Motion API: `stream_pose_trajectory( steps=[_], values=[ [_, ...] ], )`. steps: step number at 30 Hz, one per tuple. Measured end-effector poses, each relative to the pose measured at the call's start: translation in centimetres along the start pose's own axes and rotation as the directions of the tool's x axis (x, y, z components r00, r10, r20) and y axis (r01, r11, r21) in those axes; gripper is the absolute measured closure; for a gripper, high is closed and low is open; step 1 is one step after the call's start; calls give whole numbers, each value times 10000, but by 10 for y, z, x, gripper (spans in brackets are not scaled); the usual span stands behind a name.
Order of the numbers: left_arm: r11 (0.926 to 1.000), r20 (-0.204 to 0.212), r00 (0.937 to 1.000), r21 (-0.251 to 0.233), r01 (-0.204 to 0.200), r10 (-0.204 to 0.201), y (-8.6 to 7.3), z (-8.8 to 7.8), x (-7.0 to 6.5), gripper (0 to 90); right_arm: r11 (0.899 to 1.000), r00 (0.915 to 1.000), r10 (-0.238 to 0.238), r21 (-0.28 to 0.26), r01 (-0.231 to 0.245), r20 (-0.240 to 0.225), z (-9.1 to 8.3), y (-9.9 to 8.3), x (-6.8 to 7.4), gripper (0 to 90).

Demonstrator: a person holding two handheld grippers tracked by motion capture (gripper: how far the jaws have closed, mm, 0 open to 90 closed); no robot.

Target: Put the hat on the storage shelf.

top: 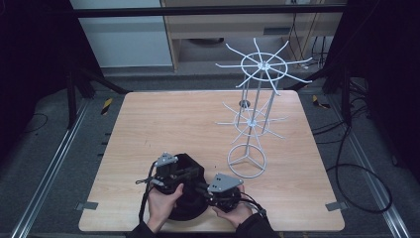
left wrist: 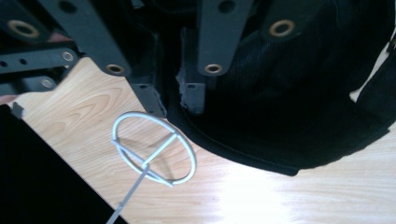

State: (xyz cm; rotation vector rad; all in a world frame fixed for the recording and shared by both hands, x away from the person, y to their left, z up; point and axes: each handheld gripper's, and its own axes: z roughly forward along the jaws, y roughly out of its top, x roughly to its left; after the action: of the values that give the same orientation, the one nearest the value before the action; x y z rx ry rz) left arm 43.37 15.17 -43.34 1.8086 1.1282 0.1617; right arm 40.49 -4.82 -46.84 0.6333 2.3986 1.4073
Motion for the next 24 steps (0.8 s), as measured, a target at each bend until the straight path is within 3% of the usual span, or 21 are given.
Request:
stream_pose_trajectory(
  steps=[6, 11, 13, 18, 19, 20, 21, 23, 24],
  values=[
    [9992, 433, 9990, -379, -132, 148, 2, -9, -4, 832, 9985, 9984, 265, -469, -289, -506, -11, 4, 0, 673],
    [9951, 427, 9980, -887, -430, 469, 8, -22, -9, 836, 9929, 9953, 534, -1022, -617, -813, -29, 9, -3, 584],
    [9940, 417, 9977, -976, -490, 533, 9, -25, -9, 840, 9888, 9951, 661, -1286, -752, -737, -37, 11, -5, 566],
    [9838, 279, 9947, -1528, -934, 988, 15, -40, -13, 844, 9800, 9931, 1128, -1616, -1163, -310, -55, 9, -19, 523],
    [9838, 279, 9947, -1528, -934, 988, 15, -40, -13, 845, 9800, 9931, 1128, -1616, -1163, -310, -55, 9, -19, 523],
    [9813, 305, 9940, -1652, -983, 1047, 16, -42, -14, 845, 9756, 9881, 1491, -1569, -1533, -384, -55, 6, -24, 496],
    [9761, 403, 9924, -1895, -1064, 1160, 19, -47, -16, 845, 9749, 9863, 1587, -1513, -1636, -443, -53, 4, -25, 483],
    [9734, 486, 9914, -2016, -1092, 1213, 20, -50, -18, 845, 9749, 9852, 1644, -1442, -1699, -490, -51, 3, -25, 470],
    [9683, 618, 9894, -2217, -1148, 1315, 22, -54, -21, 845, 9771, 9846, 1660, -1256, -1718, -552, -44, 2, -23, 437]
  ],
)
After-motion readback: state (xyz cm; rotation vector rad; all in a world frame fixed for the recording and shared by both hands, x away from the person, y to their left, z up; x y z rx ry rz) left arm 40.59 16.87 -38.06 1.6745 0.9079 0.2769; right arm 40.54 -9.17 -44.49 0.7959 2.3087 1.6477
